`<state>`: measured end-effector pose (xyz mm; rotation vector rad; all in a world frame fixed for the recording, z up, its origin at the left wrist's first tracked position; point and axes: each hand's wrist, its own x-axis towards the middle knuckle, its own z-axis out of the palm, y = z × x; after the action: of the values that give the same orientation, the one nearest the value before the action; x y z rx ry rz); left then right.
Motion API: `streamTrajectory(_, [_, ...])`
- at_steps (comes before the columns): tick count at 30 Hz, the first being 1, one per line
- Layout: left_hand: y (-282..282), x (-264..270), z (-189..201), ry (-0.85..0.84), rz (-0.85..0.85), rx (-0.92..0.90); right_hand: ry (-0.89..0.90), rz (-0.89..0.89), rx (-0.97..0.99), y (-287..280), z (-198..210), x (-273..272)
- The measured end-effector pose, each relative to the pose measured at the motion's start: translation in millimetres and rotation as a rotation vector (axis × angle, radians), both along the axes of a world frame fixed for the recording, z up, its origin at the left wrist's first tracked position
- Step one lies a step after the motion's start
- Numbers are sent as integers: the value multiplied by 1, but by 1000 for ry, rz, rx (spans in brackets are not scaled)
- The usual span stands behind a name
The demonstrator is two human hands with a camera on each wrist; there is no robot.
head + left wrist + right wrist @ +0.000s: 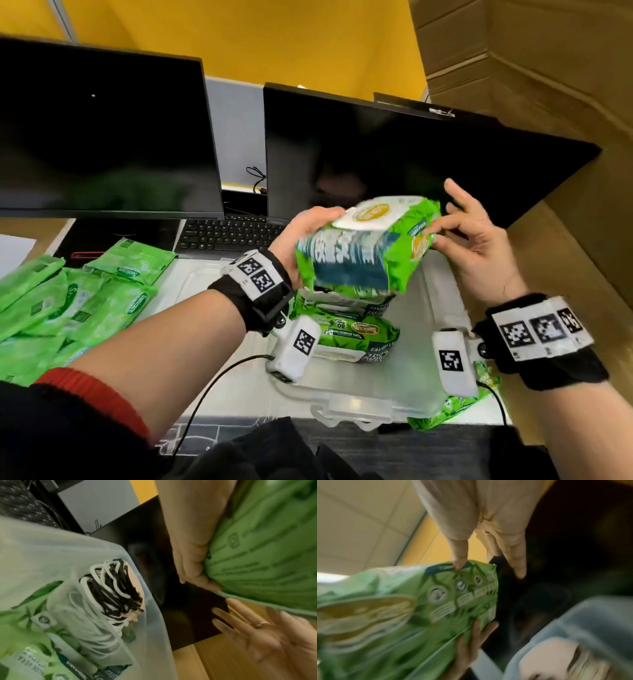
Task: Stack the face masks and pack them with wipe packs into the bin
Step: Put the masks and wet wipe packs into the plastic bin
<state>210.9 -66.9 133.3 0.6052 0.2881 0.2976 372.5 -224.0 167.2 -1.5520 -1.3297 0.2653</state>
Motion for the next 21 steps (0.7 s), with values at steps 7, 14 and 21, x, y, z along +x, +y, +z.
streamTrajectory(7, [-2,-12,-6,-66,233,274,853,-25,-18,23,5,-38])
streamTrajectory(14, [-5,-26,-5,-12,170,554,704,250,-302,40,16,-62])
streamTrajectory(21, [-2,-58,5,81,77,769,542,231,-413,45,21,-67])
